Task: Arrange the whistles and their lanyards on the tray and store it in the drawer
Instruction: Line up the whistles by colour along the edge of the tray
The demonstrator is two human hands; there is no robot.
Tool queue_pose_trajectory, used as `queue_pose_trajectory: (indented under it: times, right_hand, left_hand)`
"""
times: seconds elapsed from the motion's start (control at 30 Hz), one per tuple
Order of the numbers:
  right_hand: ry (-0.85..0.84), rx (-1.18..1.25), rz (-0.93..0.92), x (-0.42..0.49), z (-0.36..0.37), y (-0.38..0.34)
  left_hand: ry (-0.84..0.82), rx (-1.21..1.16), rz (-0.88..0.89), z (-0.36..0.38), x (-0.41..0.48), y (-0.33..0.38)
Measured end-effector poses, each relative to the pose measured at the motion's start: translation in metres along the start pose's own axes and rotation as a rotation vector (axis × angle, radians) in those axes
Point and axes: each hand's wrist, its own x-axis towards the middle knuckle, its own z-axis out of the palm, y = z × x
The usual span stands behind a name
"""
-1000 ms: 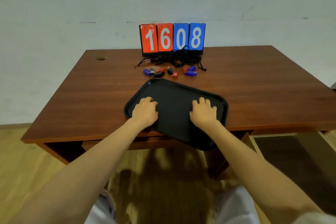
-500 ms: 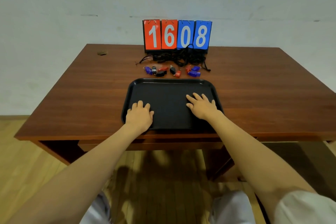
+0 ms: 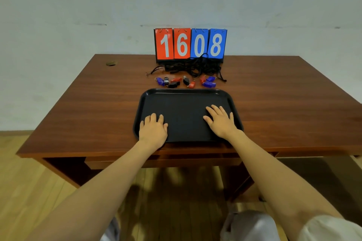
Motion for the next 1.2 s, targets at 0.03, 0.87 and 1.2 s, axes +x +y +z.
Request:
queue_pose_trajectory:
  times: [0.03, 0.87, 1.2]
  right_hand:
    - [0.002, -0.005, -0.002, 0.001, 0.0, 0.001]
    - [0.125, -0.063, -0.311, 0.158, -0.039, -0.106]
    - [0.132, -0.152, -0.333, 0.19, -0.028, -0.105]
  left_hand:
    - [0.001, 0.0, -0.002, 0.0, 0.0, 0.001]
    - [0.001, -0.064, 0.071, -0.054, 0.187, -0.001]
    - [-0.079, -0.064, 0.147, -0.035, 0.234, -0.005]
